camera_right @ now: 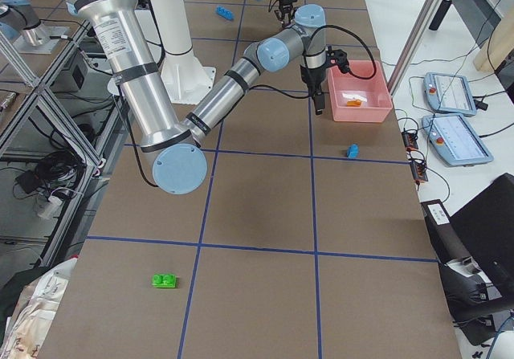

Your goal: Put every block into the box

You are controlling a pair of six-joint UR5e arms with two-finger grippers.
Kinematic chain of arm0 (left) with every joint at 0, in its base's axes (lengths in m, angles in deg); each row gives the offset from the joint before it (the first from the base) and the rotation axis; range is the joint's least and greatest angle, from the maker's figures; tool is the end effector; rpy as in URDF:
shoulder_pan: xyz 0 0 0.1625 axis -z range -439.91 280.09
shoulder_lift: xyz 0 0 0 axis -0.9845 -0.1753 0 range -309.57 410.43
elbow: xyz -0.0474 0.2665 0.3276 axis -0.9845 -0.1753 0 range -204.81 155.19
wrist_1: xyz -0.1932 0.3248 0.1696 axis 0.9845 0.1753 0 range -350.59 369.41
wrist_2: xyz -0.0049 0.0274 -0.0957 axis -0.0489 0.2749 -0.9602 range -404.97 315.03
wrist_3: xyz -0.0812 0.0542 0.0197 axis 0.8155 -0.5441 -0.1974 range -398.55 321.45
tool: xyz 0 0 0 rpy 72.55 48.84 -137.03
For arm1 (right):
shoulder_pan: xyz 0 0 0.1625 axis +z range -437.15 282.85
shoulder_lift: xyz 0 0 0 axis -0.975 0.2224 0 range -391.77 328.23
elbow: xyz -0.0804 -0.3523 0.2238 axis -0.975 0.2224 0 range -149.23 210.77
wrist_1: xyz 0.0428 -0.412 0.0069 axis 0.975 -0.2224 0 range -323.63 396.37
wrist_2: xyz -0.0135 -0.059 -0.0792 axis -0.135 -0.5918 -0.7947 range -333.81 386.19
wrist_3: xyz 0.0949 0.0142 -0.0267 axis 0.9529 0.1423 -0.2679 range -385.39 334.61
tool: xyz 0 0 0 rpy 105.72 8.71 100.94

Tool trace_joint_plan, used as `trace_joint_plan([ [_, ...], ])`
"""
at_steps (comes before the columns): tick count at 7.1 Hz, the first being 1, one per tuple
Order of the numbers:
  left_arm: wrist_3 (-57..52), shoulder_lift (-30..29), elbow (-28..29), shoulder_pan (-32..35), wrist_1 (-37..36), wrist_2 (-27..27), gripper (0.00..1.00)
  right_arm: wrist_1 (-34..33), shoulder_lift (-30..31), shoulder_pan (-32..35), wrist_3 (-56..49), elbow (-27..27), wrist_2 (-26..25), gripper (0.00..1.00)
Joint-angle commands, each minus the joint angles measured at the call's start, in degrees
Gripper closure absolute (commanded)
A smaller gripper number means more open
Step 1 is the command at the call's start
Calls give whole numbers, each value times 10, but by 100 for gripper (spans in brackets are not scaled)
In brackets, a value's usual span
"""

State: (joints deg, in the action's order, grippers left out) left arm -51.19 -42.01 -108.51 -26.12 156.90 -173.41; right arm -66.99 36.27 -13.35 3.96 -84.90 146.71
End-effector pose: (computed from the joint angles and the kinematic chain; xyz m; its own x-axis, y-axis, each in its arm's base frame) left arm 0.2564 -0.4708 0.5795 0.2513 0.9504 -0.1834 -0.4155 0.2771 0.8664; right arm -0.1704 -0.5336 0.2818 0.7425 -0.1918 0.6418 0.0012 0.9585 0.2851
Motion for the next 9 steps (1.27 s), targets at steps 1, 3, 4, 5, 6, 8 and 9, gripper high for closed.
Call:
trace_joint_plan([
  [1,137,1,-36,0,1,-4,89,0,0,0,0,-1,1,0],
  [3,353,0,-87,2,1,0,89,0,1,-1,0,2,1,0],
  [4,509,-14,-110,1,0,3,89,0,1,0,0,4,1,0],
  [5,660,-37,-132,1,-2,54,89,1,1,-1,0,4,1,0],
  [6,767,-81,-135,0,-9,101,89,1,1,-1,0,4,0,0],
  [8,913,-200,-125,-3,-95,160,89,1,1,-1,-1,11,-2,0],
  [9,934,-272,-107,-26,-170,205,89,2,0,-1,-4,21,-2,0],
])
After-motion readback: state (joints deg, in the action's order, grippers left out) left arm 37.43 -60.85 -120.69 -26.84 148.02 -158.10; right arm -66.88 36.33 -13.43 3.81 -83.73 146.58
